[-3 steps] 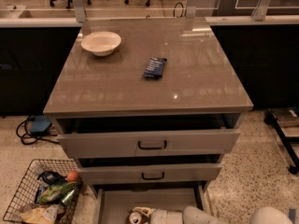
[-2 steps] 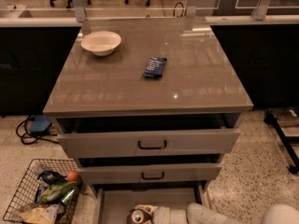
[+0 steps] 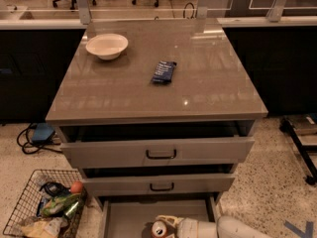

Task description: Pick coke can from bottom drawer and place on counter

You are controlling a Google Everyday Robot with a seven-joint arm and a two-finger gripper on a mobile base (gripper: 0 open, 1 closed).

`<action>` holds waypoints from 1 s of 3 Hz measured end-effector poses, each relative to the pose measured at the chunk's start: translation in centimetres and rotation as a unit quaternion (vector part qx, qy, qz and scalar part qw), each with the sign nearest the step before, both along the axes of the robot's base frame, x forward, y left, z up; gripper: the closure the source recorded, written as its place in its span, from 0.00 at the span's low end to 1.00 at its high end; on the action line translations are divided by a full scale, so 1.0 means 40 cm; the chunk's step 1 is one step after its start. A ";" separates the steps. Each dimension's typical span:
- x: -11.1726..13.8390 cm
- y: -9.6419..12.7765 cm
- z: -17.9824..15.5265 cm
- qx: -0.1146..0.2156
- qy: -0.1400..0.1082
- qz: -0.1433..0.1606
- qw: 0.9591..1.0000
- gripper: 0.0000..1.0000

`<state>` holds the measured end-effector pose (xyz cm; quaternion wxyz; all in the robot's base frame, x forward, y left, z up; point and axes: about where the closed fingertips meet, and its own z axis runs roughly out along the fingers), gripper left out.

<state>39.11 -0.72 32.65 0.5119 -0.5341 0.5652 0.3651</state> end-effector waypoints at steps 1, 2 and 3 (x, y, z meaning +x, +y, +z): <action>-0.014 -0.063 0.089 0.013 -0.022 -0.011 1.000 1.00; -0.027 -0.108 0.169 0.022 -0.044 -0.031 0.998 1.00; -0.034 -0.152 0.300 0.021 -0.055 -0.071 0.996 1.00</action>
Offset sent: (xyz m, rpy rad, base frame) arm -0.0190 -0.0724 0.1128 0.0620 -0.1487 -0.1335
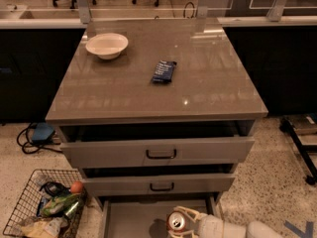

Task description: Pick coke can from bottom drawer and place on counter

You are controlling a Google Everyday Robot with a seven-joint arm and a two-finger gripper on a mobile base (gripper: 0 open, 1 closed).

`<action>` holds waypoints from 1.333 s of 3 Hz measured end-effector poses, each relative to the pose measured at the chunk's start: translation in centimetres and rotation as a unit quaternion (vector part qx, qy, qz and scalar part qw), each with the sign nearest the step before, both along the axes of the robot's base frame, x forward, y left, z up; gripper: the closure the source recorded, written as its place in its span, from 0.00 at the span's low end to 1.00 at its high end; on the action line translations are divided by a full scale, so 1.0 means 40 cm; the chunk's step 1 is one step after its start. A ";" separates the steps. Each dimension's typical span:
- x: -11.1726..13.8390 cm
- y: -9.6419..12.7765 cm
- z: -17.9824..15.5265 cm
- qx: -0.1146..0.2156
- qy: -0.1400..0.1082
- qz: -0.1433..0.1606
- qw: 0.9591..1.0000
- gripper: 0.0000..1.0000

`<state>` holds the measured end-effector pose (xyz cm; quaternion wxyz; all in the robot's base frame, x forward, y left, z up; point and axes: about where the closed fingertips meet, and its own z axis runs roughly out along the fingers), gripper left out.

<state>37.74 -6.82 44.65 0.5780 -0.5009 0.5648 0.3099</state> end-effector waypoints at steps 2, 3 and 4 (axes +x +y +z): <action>0.004 -0.020 0.076 -0.004 0.003 -0.023 1.000 1.00; 0.010 -0.010 0.070 0.005 0.006 -0.025 1.000 1.00; 0.053 0.000 0.102 0.007 0.047 -0.043 0.998 1.00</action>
Offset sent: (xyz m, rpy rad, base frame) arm 0.0014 -0.0064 0.0260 -0.0060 0.0061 -0.0399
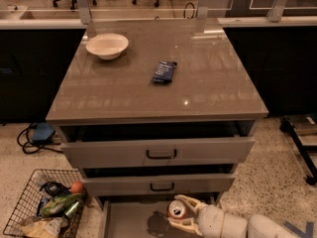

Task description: Pick coke can from bottom drawer and place on counter

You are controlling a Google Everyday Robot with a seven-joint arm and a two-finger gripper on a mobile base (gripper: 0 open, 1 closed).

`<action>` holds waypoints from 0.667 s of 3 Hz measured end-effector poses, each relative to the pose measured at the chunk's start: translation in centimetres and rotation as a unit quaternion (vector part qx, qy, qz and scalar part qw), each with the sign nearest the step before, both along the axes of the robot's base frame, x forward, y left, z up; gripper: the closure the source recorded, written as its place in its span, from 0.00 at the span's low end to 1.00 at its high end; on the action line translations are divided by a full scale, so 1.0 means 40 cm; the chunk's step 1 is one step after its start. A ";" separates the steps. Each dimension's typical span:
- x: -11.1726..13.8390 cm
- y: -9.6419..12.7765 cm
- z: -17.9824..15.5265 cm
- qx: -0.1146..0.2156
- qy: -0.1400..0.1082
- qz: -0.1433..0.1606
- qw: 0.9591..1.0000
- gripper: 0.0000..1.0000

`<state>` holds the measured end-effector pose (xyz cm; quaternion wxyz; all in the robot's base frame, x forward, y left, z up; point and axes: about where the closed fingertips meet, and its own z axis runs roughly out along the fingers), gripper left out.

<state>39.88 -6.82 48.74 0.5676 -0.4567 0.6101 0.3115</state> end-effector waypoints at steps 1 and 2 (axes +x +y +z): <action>0.033 -0.013 0.074 -0.011 0.049 -0.038 0.998 1.00; 0.045 -0.049 0.167 -0.034 0.071 -0.074 0.994 1.00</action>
Offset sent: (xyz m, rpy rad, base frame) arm 0.0210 -0.0485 0.1174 -0.1329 0.1847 -0.2536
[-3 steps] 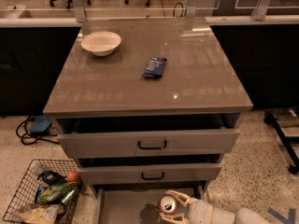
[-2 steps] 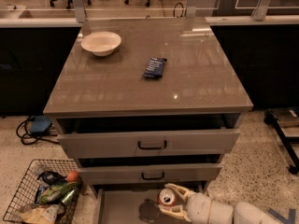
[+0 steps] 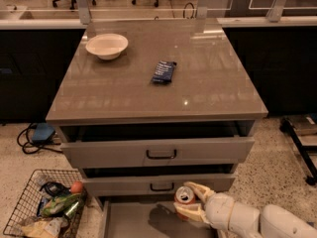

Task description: Pick coke can from bottom drawer and place on counter

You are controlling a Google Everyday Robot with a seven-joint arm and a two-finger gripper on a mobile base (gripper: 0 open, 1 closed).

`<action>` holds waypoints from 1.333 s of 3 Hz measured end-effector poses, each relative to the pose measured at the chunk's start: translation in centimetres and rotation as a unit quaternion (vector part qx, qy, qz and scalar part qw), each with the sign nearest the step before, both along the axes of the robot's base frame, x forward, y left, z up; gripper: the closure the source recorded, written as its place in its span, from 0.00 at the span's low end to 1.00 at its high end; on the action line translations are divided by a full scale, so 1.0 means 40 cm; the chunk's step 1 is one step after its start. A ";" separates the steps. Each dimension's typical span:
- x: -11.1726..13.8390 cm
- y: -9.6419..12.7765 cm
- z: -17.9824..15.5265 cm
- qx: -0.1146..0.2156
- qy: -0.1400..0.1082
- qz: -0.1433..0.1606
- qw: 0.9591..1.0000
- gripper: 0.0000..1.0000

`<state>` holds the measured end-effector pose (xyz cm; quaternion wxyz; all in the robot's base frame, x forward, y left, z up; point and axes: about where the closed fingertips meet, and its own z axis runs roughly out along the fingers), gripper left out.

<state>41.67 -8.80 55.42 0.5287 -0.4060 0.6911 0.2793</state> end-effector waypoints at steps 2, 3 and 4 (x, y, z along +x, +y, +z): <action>-0.013 -0.136 0.201 -0.032 -0.041 -0.078 0.996 1.00; -0.020 -0.184 0.277 -0.045 -0.061 -0.108 0.991 1.00; -0.004 -0.235 0.356 -0.048 -0.079 -0.153 0.984 1.00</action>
Offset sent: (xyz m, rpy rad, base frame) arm -0.0055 -0.0856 0.1078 -0.0709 -0.1284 -0.2189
